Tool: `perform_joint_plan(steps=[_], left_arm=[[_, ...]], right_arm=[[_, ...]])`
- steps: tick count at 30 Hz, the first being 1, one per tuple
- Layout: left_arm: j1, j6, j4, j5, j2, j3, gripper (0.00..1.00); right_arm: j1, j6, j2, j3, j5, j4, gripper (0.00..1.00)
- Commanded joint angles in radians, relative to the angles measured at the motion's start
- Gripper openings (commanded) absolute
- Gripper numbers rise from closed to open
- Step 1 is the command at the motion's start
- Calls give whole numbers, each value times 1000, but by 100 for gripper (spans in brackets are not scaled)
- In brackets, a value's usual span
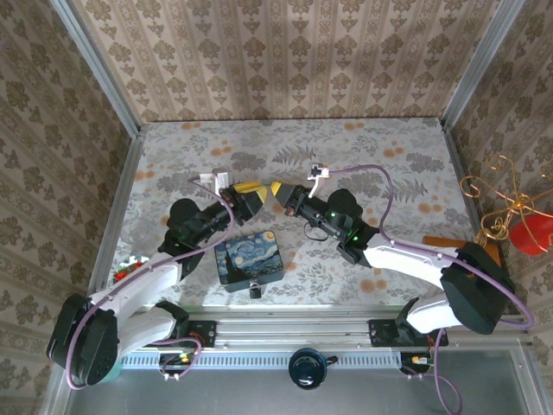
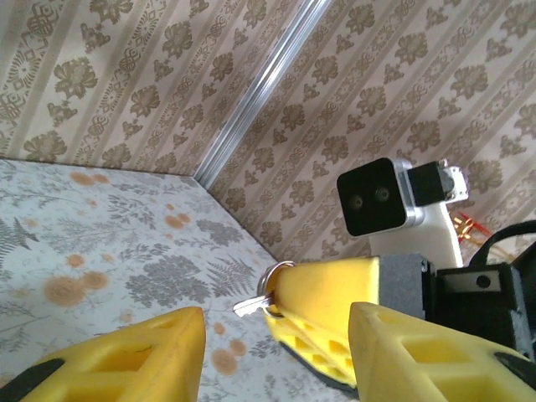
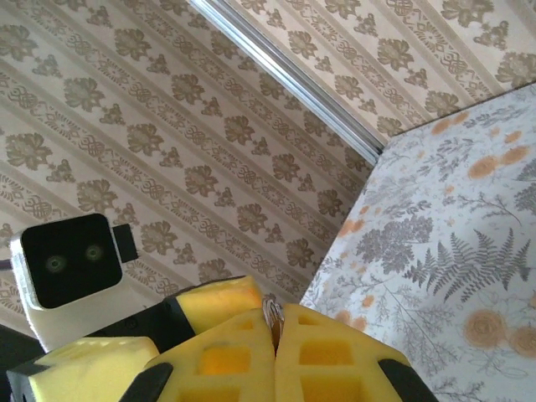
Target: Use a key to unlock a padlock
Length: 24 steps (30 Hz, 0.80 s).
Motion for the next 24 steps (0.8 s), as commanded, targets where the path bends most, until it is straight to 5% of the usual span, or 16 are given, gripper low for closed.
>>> perform_joint_plan(steps=[1, 11, 24], left_arm=[[11, -132, 103, 23, 18, 13, 48], [3, -266, 199, 31, 87, 27, 40], [1, -272, 182, 35, 81, 34, 24]], right_arm=[[14, -29, 21, -23, 28, 115, 0], [26, -33, 54, -29, 42, 192, 0], [33, -30, 73, -28, 63, 213, 0]])
